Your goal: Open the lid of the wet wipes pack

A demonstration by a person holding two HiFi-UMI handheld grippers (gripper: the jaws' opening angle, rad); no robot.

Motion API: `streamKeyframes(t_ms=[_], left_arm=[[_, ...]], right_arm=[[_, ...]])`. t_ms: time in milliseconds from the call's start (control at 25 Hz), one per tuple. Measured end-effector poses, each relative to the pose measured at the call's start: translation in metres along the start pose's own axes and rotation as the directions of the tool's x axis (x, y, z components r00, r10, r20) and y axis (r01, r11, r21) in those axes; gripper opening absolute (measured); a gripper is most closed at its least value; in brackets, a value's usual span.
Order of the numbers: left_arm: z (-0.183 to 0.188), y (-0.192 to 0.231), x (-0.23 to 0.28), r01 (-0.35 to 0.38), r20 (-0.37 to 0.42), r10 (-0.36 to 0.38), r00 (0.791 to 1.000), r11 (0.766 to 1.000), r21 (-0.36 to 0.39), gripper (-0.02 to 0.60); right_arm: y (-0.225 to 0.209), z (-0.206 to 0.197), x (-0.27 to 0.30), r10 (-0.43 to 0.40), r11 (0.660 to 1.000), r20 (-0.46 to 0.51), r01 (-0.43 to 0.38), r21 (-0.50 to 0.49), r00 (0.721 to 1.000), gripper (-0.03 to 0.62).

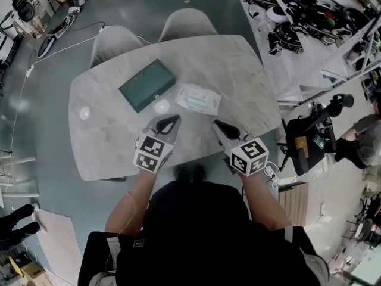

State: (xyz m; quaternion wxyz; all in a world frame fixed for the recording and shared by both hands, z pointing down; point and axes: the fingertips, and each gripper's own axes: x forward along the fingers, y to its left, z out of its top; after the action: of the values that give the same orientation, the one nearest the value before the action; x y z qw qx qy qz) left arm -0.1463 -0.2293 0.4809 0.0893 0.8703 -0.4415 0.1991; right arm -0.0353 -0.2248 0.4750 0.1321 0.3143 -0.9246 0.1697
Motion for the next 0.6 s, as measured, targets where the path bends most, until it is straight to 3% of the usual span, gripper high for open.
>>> streamKeyframes(t_ms=[400, 600], left_arm=[[-0.019, 0.025, 0.05, 0.126, -0.071, -0.121, 0.99, 0.99, 0.067, 0.012], [-0.025, 0.027, 0.092, 0.168, -0.142, -0.152, 0.978, 0.98, 0.111, 0.014]], right_arm=[[-0.036, -0.011, 0.039, -0.108, 0.994, -0.063, 0.108, 0.003, 0.992, 0.026], [-0.071, -0.029, 0.066, -0.097, 0.995, -0.114, 0.1, 0.019, 0.989, 0.026]])
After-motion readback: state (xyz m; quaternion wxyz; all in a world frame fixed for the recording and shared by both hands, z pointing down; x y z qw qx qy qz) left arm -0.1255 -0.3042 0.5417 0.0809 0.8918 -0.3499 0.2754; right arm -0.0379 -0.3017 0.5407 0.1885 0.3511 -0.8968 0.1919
